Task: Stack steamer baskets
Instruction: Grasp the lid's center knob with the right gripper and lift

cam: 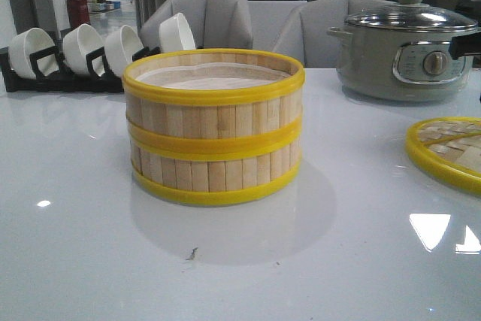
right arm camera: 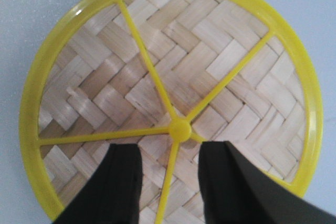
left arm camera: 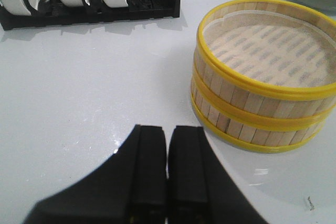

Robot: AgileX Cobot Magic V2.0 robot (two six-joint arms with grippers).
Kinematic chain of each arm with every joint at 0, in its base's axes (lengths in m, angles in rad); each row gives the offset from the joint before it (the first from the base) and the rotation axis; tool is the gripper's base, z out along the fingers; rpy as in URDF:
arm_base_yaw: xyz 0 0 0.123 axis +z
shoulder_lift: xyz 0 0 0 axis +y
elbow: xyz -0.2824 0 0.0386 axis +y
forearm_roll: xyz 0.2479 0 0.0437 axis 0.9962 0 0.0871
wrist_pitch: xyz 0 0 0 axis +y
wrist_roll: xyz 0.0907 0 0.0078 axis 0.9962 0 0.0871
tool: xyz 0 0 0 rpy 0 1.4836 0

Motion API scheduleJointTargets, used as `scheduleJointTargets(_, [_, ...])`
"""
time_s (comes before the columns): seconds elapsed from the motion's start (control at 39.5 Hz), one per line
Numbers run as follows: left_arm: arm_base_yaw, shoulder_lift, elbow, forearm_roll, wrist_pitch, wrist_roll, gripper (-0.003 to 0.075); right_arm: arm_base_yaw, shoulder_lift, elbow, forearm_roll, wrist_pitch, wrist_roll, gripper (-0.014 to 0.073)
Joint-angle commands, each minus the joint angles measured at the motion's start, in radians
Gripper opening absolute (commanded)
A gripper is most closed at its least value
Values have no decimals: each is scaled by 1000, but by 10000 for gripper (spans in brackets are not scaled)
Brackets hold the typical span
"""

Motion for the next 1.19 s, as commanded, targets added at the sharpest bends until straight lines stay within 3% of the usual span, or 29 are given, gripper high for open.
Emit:
scheduleJointTargets(0.0, [1,-3,-29,-2,-83,-10,85,-5,-30,-51,-24,-43,-8,378])
scheduleJointTargets(0.84, [1,-3,-29,-2,-83,-10,85,-32,51,-58,-24,-74,-8,372])
scheduleJointTargets(0.94, [1,-3,-29,-2,-83,-10,85,-32,51,-58,-23,-79,-6,299])
scheduleJointTargets(1.14, [1,-3,-29,-2,-83,-10,85,-30,51,-58,5,-72,-6,37])
scheduleJointTargets(1.16, [1,-3,-29,-2,-83,-10,85,-29,50,-58,6,-71,-6,46])
